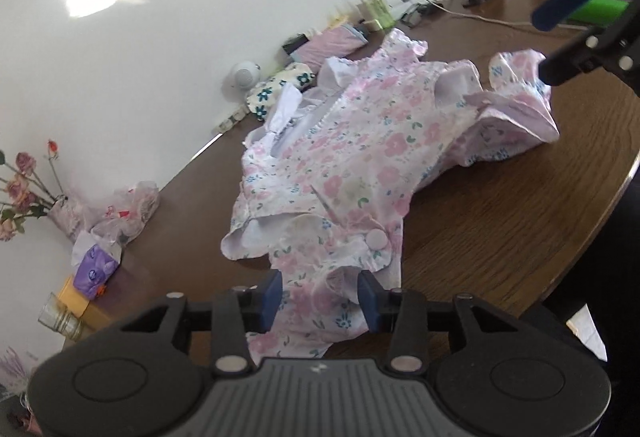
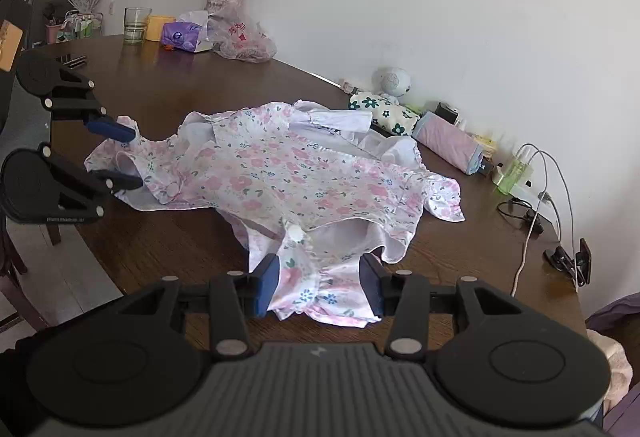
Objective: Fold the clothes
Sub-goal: 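Lift the dress up with both grippers and shake it out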
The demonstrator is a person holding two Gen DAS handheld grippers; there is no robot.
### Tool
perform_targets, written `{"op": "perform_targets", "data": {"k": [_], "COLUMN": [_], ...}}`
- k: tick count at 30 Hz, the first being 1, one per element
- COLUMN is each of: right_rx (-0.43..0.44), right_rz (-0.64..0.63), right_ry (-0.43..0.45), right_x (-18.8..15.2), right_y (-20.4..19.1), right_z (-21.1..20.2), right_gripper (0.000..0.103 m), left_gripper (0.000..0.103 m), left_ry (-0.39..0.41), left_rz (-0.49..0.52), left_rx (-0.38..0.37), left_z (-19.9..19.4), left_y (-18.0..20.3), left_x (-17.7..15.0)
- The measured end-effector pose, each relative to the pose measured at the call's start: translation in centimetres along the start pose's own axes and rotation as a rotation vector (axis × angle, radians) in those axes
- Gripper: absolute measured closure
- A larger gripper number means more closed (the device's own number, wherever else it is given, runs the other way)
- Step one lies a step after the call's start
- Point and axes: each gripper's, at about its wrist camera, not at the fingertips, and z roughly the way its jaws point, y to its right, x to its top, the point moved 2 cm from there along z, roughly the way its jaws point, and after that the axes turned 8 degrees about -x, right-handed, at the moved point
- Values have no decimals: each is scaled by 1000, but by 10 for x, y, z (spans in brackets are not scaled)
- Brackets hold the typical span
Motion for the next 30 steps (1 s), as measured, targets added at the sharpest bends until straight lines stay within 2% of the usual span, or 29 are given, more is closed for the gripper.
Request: {"op": "perform_targets", "data": {"k": [2,5,6,7,8,10,12,15,16,17,20,24,30], "right_rx": [-19,-21,-35,-50,-72,-117,-146,-151,-156,-168,-198,-288,-515], "right_rz": [30,104,96,87,76,63,46,36,32,29,26,-50,-170], "right_ry": [-18,-31,-32,-33,-32,-44,-68,-87,-89,-85,-43,126,485], "right_x": [-1,-2,-2,-3,-4,-7,-12,-22,-25,-27,-21,21,112], "right_y": [-7,-15,-21,-26,-31,-36,-39,-43,-44,-44,-33,-2,52], "right_z": [9,17,18,20,22,26,30,32,34,33,25,-5,-89], "right_gripper": [59,59,59,59,61,71,72,73,90,101,103,103,103], "left_gripper": [61,65,69,81,88,95,98,101,101,102,102,102,102], "left_ry": [-16,-19,-19,-20,-18,-12,-2,35,52,69,136,333,647], "left_rz": [35,16,-6,-30,-58,-101,-157,-295,-345,-380,-431,-396,-281], "left_rx": [6,0,-7,-14,-19,-11,7,0,-4,1,26,66,87], "left_z": [5,6,6,6,6,6,5,0,-3,-6,-20,-63,-163], "left_y": [5,4,2,0,-3,-9,-15,-28,-34,-39,-57,-93,-162], "left_x": [-2,-1,0,1,1,2,1,-1,-1,-1,8,50,127]}}
